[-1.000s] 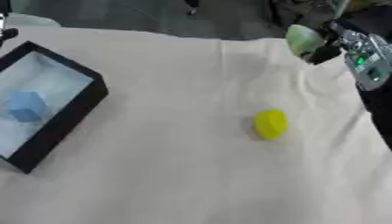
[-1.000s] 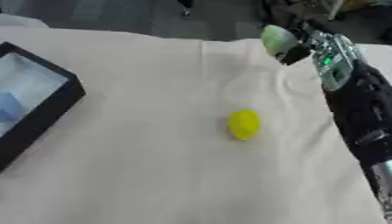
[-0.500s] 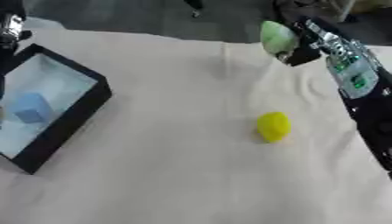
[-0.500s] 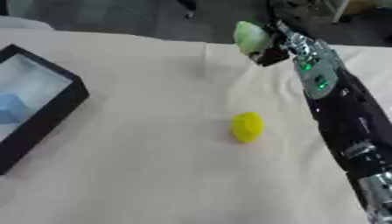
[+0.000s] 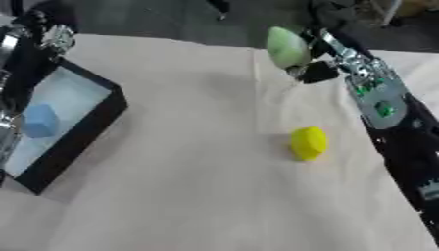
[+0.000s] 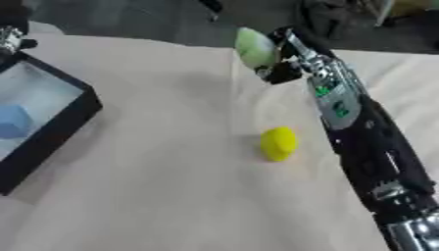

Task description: Pick up the objects with one hand, pass them to the other hand, and then place them into the box on the other side of the table.

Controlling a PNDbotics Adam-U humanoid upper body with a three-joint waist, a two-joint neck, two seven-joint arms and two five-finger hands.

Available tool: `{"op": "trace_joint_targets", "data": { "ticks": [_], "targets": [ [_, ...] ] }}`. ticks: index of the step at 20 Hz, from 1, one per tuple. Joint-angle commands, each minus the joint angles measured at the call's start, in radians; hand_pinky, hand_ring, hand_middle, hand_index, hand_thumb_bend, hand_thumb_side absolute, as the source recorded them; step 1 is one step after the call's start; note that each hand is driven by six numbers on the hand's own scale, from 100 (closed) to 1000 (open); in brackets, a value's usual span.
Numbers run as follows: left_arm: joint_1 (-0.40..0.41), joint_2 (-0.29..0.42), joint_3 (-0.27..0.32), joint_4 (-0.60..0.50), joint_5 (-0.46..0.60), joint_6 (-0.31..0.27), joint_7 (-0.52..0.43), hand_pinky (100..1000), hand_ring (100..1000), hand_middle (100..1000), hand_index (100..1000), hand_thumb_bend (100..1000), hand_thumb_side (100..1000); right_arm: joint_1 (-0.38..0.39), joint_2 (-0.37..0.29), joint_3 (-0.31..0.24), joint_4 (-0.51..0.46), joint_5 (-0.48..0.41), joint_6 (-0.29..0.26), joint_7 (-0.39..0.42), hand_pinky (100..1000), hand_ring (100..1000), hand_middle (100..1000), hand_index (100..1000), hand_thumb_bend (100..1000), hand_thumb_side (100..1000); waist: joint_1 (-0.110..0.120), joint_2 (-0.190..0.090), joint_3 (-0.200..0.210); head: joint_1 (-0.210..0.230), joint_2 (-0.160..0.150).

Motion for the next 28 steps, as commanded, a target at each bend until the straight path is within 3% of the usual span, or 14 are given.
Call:
{"op": "trace_joint_targets", "data": {
  "ticks": [1,12,15,22,28],
  "targets": [
    [-0.025,0.000,-0.015,-0.027,-0.037,0.013,-0.047,846,1000,975,821,122,587,0.008,0.010,0.000,-0.068,-0.008,-0.004,-0.019,711,540,398,571,100,100,0.018,-0.018,0.002,0.001,-0.023],
    [-0.002,-0.131,-0.034,-0.107,-0.061,0.068,-0.126,847,1000,990,819,130,617,0.193,0.136,-0.030,-0.375,0.109,-0.012,-0.012,707,540,398,573,100,100,0.017,-0.001,0.012,0.000,-0.041],
    [0.000,-0.154,-0.037,-0.116,-0.062,0.078,-0.137,849,1000,1000,821,145,610,0.201,0.156,-0.030,-0.411,0.148,-0.007,-0.005,713,545,403,576,100,100,0.014,0.003,0.012,-0.001,-0.036],
    [-0.003,-0.166,-0.067,-0.115,-0.098,0.083,-0.197,859,1000,1000,821,169,462,0.203,0.170,-0.010,-0.472,0.249,-0.013,-0.019,730,555,414,580,100,100,0.006,0.011,0.018,-0.003,-0.005],
    [-0.015,-0.181,-0.084,-0.105,-0.149,0.115,-0.234,859,1000,997,820,173,477,0.205,0.171,0.013,-0.490,0.312,-0.018,-0.014,742,564,423,584,100,100,0.005,0.016,0.024,0.004,0.001]
  ]
}}
